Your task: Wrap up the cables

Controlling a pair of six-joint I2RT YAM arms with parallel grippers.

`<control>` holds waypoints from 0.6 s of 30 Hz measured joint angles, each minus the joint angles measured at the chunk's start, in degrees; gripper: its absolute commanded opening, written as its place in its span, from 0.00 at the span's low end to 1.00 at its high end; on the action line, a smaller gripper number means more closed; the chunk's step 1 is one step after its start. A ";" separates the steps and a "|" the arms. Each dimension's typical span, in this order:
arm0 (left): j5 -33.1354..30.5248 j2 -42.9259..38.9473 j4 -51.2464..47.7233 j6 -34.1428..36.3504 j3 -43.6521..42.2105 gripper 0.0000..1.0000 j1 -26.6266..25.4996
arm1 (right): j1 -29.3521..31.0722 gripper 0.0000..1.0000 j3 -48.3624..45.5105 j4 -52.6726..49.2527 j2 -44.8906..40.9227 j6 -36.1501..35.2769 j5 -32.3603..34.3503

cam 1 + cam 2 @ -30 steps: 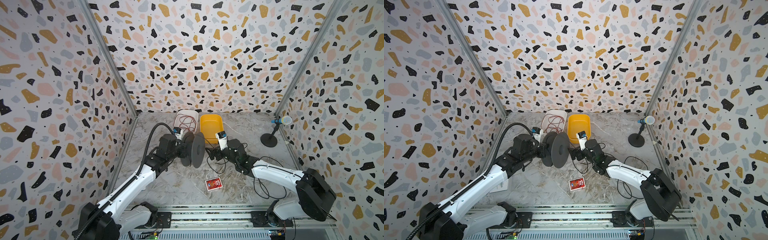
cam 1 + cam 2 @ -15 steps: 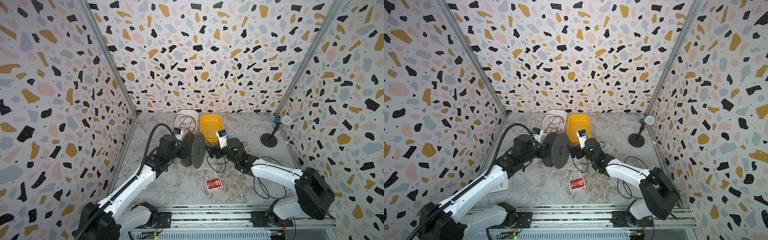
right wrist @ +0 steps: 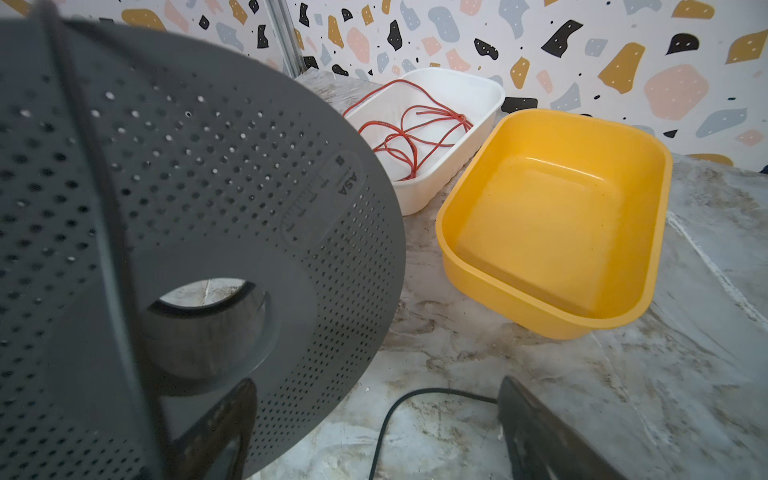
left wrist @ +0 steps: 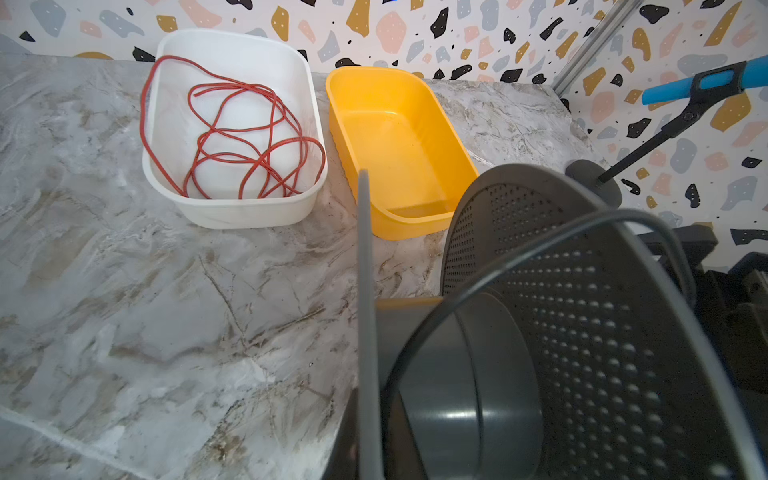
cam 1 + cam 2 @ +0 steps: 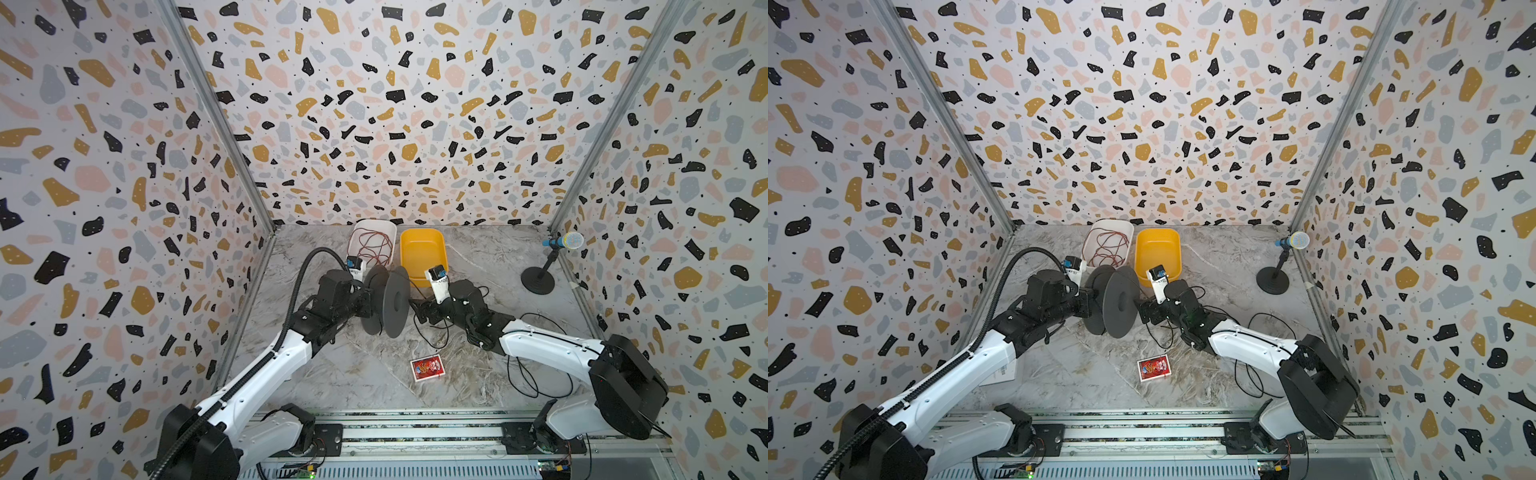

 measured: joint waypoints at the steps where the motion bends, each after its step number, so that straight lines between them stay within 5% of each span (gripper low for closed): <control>1: -0.04 0.00 -0.04 -0.17 0.00 0.00 0.00 | 0.00 0.90 -0.02 -0.22 -0.28 -0.57 0.02; 18: -2.27 -0.07 -7.37 -1.68 3.17 0.00 0.26 | 0.00 0.79 -3.93 -0.59 -10.38 -6.78 1.31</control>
